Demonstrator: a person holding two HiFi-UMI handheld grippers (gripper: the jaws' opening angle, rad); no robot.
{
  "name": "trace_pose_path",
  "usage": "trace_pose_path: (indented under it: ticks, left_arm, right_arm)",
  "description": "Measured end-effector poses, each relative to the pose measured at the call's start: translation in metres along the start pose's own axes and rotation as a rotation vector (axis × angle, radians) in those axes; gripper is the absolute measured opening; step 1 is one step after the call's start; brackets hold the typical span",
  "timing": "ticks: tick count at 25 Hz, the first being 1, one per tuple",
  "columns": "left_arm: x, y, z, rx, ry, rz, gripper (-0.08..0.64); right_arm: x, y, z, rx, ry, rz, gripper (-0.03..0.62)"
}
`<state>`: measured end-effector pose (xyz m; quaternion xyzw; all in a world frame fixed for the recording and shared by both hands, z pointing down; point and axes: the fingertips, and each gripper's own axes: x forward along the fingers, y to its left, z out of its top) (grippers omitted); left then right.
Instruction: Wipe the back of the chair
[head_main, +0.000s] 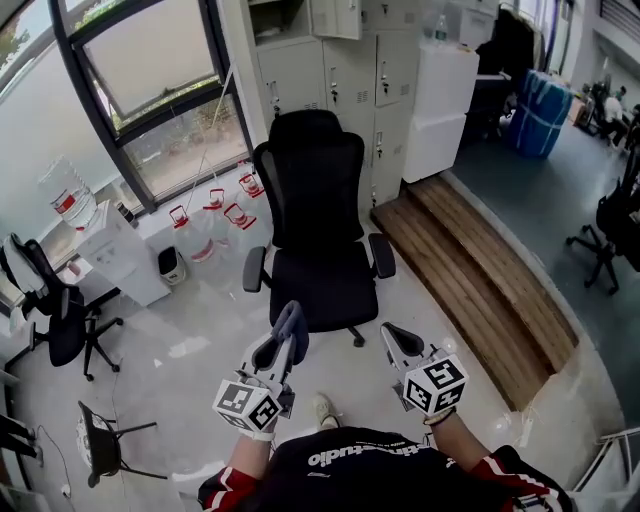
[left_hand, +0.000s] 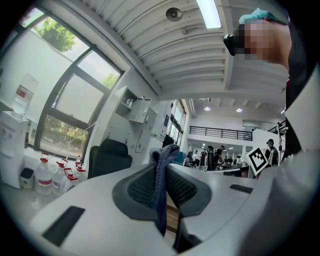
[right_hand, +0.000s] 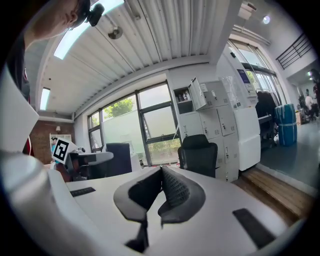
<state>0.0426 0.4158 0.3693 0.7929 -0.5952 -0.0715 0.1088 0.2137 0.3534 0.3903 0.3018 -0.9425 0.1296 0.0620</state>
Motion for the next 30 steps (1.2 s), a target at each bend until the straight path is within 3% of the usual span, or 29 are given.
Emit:
trace_pose_path:
  ticks: [13, 24, 30]
  left_arm:
    - [-0.049, -0.045, -0.013, -0.003, -0.020, -0.007, 0.057]
    - [-0.049, -0.076, -0.023, -0.020, -0.012, -0.072, 0.057]
    - [-0.049, -0.083, -0.032, -0.040, -0.002, -0.071, 0.057]
  right_arm:
    - [-0.072, 0.042, -0.004, -0.046, -0.046, -0.010, 0.012]
    - [-0.103, 0.045, -0.010, -0.042, -0.061, -0.040, 0.012]
    - [-0.110, 0.046, -0.013, -0.053, -0.056, -0.023, 0.012]
